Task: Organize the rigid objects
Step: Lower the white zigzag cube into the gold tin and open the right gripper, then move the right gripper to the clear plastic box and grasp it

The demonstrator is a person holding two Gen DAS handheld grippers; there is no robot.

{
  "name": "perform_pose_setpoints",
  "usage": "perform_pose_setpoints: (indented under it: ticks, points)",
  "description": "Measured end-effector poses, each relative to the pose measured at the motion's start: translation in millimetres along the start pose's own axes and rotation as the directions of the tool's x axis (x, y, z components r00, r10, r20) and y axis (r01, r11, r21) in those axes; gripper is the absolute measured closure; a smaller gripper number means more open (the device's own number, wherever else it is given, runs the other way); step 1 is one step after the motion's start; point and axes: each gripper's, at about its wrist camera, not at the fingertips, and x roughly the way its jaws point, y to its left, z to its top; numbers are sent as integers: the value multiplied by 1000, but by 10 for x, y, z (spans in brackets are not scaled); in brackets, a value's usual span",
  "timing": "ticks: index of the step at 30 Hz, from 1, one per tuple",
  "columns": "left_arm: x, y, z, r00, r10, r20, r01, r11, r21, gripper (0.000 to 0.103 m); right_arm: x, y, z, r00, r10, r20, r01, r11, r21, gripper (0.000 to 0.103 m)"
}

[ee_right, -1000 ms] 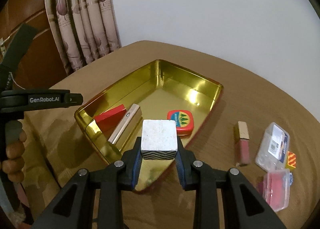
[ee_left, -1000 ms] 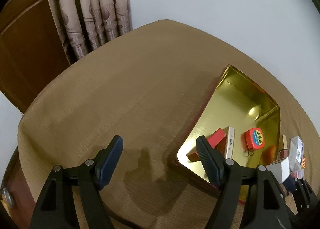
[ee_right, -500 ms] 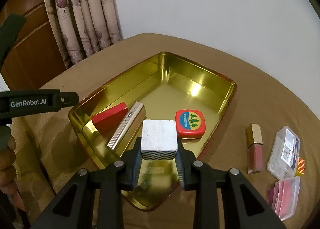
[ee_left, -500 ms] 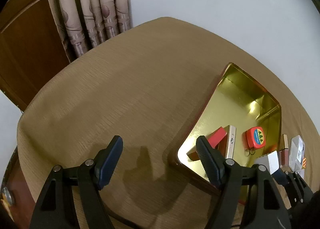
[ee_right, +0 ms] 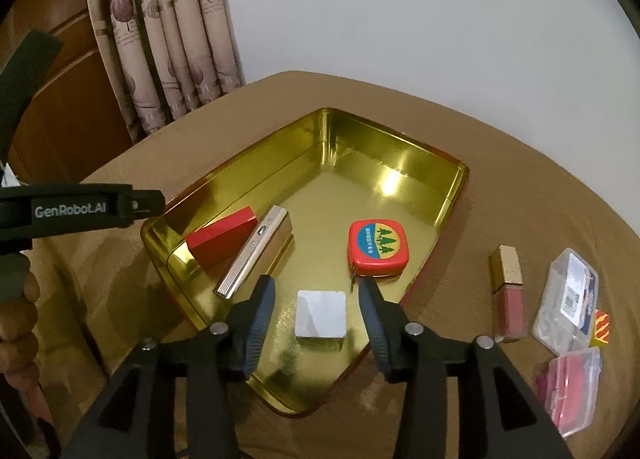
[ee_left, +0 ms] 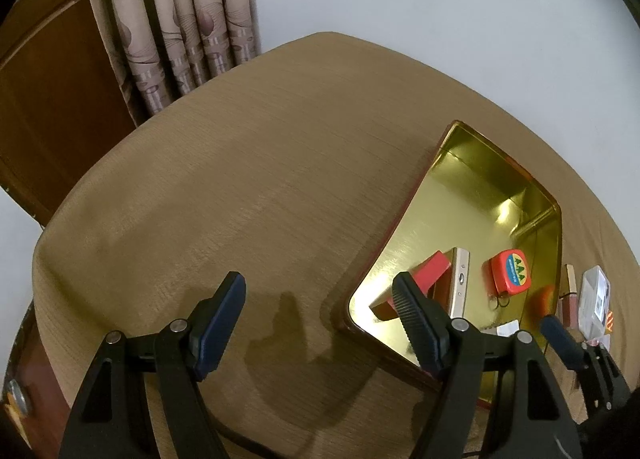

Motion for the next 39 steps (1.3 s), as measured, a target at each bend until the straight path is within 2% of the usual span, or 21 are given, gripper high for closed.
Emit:
perform_pose_setpoints:
  ticks: [6,12,19,24,33,39]
  points:
    - [-8,-24,-10,1000,2,1,-2,1000,1,30,-244,-230,-117,1000,-17,21,16,999,48,55]
    - [-20,-47,-22,1000,5,2,-5,1000,13,30,-547,-705,-350,993,-115,32,110,986,127,50]
    - [-22,-82,-37,1000,14,2,-14,1000,27,30,-826,-1306,-637,972,-236,17,226,948,223,47]
    - [-22,-102,-46,1000,23,3,-23,999,40,30,-815,-1511,-771,964,-264,-19,261,934,244,47]
    - [-14,-142,-59,1000,27,0,-27,998,51,29,-517,-1503,-806,951,-300,-72,308,934,184,45]
    - [-28,-193,-73,1000,30,10,-31,996,81,29,-393,-1563,-812,953,-290,-91,303,935,183,45]
